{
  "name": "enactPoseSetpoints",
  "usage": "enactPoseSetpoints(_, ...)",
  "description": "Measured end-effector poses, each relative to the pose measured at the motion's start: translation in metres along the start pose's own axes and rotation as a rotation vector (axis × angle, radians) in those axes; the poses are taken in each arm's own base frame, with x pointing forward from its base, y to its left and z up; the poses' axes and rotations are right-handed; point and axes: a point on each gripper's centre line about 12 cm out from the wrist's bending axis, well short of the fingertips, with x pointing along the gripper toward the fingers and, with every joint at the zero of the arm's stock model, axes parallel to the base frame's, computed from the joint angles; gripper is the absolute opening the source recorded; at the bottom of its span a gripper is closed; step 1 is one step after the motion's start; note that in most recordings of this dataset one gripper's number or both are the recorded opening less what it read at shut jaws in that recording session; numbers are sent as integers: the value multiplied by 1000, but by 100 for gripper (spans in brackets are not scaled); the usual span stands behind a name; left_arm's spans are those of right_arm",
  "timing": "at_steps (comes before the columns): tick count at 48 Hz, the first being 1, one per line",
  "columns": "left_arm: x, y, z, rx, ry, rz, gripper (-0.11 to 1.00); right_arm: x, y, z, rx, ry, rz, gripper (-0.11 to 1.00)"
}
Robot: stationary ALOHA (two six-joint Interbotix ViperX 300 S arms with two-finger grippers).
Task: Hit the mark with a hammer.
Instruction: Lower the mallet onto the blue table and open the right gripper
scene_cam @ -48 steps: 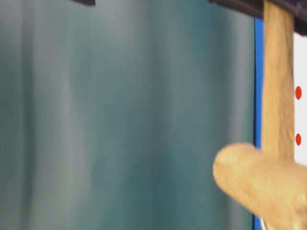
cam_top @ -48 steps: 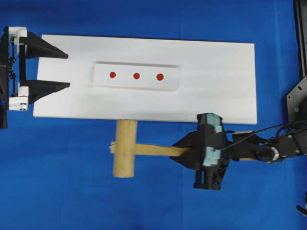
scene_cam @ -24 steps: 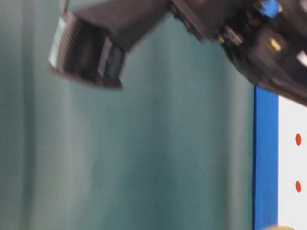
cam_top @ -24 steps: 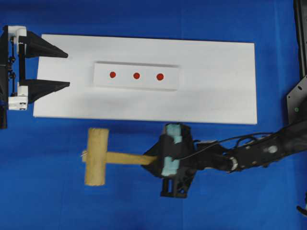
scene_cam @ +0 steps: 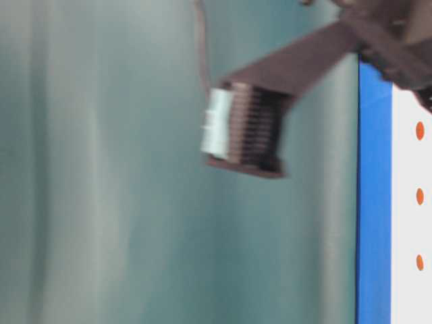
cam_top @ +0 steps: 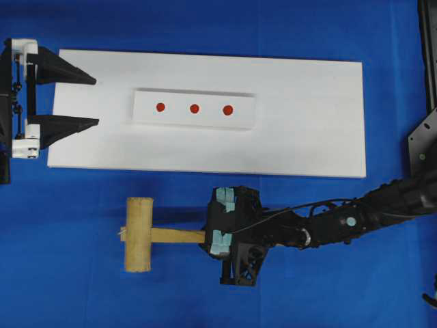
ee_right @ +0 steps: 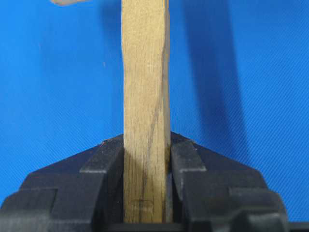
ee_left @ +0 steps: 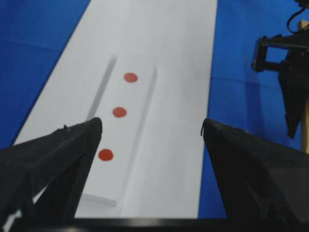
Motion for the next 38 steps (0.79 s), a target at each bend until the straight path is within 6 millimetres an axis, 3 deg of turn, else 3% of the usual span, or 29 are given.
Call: enactPoseSetpoints(38, 0, 0, -1, -2, -2, 0, 81, 8, -11, -12, 0, 48, -7, 8)
